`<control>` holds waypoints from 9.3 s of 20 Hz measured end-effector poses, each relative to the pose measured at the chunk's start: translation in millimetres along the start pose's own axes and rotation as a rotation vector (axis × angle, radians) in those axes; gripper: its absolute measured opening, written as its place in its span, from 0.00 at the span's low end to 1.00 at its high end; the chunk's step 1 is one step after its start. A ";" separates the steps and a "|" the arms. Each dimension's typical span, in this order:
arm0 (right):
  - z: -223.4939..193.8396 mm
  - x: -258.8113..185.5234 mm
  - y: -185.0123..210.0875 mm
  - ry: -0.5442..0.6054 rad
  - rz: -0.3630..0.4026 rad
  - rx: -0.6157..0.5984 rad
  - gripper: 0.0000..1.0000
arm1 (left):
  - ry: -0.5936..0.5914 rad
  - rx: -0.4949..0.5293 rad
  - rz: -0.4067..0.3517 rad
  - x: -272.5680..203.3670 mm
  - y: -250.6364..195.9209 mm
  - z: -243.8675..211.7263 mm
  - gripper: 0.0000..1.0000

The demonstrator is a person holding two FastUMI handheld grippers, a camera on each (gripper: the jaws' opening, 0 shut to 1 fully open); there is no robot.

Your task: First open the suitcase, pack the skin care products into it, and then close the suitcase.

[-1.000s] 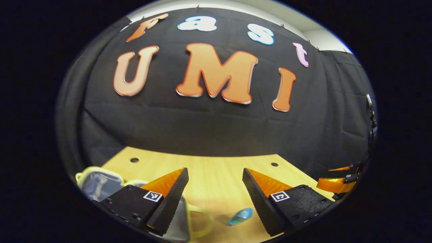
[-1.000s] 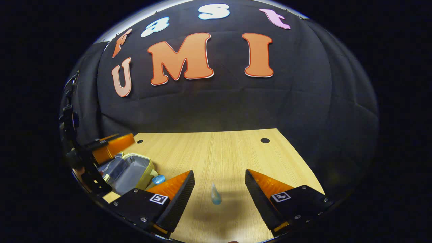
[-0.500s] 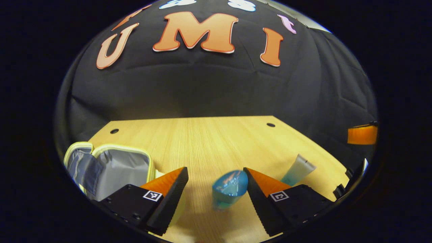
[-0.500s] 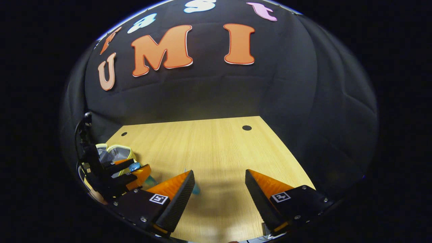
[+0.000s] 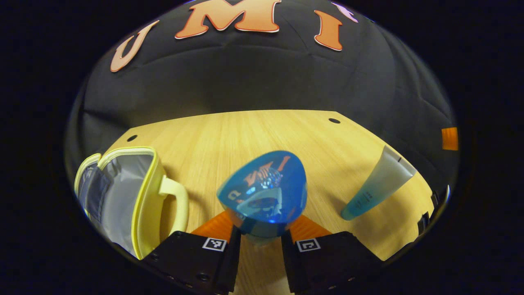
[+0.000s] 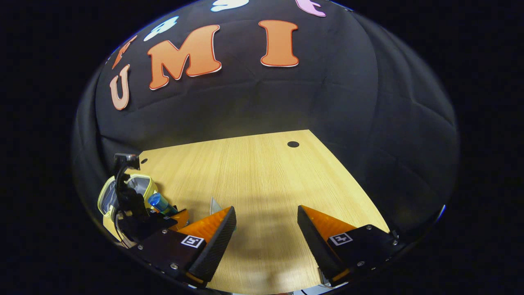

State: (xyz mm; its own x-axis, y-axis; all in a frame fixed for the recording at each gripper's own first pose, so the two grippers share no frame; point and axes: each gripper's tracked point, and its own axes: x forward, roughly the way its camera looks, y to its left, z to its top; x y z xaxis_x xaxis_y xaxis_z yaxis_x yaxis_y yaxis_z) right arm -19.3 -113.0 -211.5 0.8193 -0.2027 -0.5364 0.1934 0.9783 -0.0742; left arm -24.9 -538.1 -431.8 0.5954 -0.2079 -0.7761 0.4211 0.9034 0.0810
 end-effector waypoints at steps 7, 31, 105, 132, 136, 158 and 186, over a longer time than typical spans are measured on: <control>2.7 1.9 53.0 -0.035 0.115 -0.007 0.96 | 0.183 -0.151 -0.144 -85.0 -16.0 -4.5 0.45; -112.9 91.5 89.7 0.406 0.151 -0.100 0.42 | 0.318 -0.212 -0.004 -240.3 114.7 -20.6 0.46; -142.1 18.8 425.7 1.002 0.531 -0.250 0.47 | 0.057 -0.646 0.458 -429.6 425.2 -126.2 0.98; -28.1 -35.5 304.5 0.340 0.453 0.297 0.96 | -0.013 -1.039 0.132 -140.5 622.6 -101.2 0.98; -27.1 -34.4 285.8 0.315 0.417 0.348 0.96 | -0.016 -1.082 0.119 -113.4 619.4 -98.8 0.70; 84.2 -16.9 181.5 0.059 0.386 0.239 0.96 | -0.070 -0.173 0.135 -219.2 305.1 191.4 0.06; 67.0 1.4 61.2 0.059 0.221 0.203 0.96 | 0.317 -0.062 -0.103 6.7 60.8 64.2 0.16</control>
State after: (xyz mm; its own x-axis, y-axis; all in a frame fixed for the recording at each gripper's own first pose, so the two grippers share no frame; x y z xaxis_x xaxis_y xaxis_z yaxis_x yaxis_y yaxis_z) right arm 29.8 -56.3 -160.4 0.8216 0.0230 -0.5695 0.1224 0.9687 0.2158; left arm 48.6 -508.6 -391.9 0.3055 -0.1808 -0.9349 0.4200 0.9067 -0.0381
